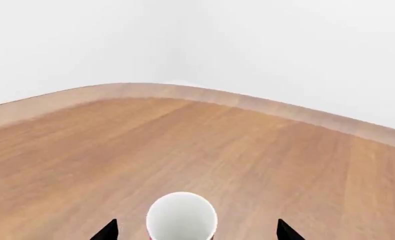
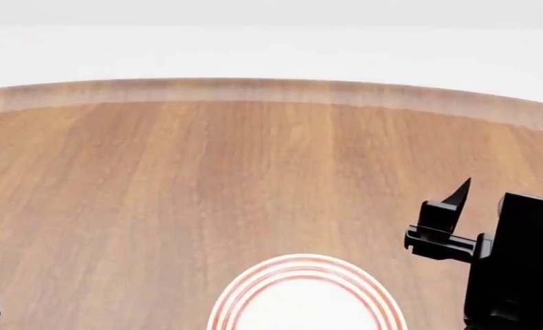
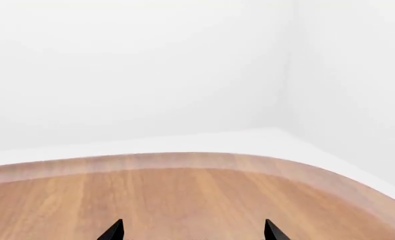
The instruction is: Pick up the red mug and put it on the plate
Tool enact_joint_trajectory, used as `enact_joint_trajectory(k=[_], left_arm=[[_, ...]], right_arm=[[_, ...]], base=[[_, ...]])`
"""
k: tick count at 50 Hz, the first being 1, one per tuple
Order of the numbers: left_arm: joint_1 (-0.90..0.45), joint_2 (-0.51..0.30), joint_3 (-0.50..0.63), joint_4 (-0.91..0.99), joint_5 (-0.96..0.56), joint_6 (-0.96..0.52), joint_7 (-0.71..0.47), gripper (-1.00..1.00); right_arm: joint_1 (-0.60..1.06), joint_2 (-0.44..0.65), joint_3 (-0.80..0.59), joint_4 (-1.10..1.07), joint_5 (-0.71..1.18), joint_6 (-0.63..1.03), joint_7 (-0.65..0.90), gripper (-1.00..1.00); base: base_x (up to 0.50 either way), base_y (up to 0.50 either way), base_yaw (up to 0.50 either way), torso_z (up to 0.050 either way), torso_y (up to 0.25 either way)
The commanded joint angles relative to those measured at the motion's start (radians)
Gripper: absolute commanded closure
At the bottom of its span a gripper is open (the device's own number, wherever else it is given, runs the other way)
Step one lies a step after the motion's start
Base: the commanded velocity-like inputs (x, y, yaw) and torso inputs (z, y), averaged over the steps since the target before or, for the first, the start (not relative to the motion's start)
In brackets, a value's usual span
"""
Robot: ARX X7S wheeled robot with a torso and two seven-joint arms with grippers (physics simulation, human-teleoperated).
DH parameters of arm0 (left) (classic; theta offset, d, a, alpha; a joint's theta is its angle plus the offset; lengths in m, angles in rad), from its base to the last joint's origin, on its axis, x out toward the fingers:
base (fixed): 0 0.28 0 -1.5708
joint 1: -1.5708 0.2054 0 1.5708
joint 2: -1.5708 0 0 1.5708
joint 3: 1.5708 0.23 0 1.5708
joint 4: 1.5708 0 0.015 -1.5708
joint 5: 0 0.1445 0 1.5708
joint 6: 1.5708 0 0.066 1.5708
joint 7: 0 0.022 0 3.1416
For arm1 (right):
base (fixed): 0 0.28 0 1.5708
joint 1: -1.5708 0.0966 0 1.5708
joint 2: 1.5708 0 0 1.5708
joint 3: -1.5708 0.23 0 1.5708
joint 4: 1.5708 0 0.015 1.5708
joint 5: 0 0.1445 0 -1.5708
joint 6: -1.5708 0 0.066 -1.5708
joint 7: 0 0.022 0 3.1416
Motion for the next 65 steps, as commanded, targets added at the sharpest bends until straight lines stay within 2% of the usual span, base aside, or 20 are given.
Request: enact_joint_trajectory(k=[1, 13, 47, 57, 65], left_arm=[[0.002, -0.005, -0.026, -0.046, -0.009, 0.016, -0.020, -1.00], [-0.021, -0.020, 0.006, -0.121, -0.051, -0.057, 0.034, -1.00], [-0.086, -0.040, 0.014, -0.189, -0.094, -0.144, 0.022, -1.00], [-0.193, -0.054, 0.051, -0.337, -0.081, -0.144, 0.047, -1.00], [-0.227, -0.057, 0.044, -0.428, -0.087, -0.126, 0.056, -1.00]], right_arm=[[-0.003, 0.001, -0.006, 0.014, 0.004, -0.011, 0.002, -1.00], [-0.002, 0.002, -0.013, 0.029, 0.006, -0.018, 0.005, -1.00], [-0.005, 0.005, -0.028, 0.050, 0.018, -0.035, 0.012, -1.00], [-0.004, 0.005, -0.036, 0.069, 0.019, -0.046, 0.013, -1.00], [-0.003, 0.007, -0.039, 0.068, 0.023, -0.045, 0.014, -1.00]], base=[[0.00, 0.00, 0.00, 0.000, 0.000], [0.00, 0.00, 0.00, 0.000, 0.000], [0.00, 0.00, 0.00, 0.000, 0.000], [0.00, 0.00, 0.00, 0.000, 0.000], [0.00, 0.00, 0.00, 0.000, 0.000]])
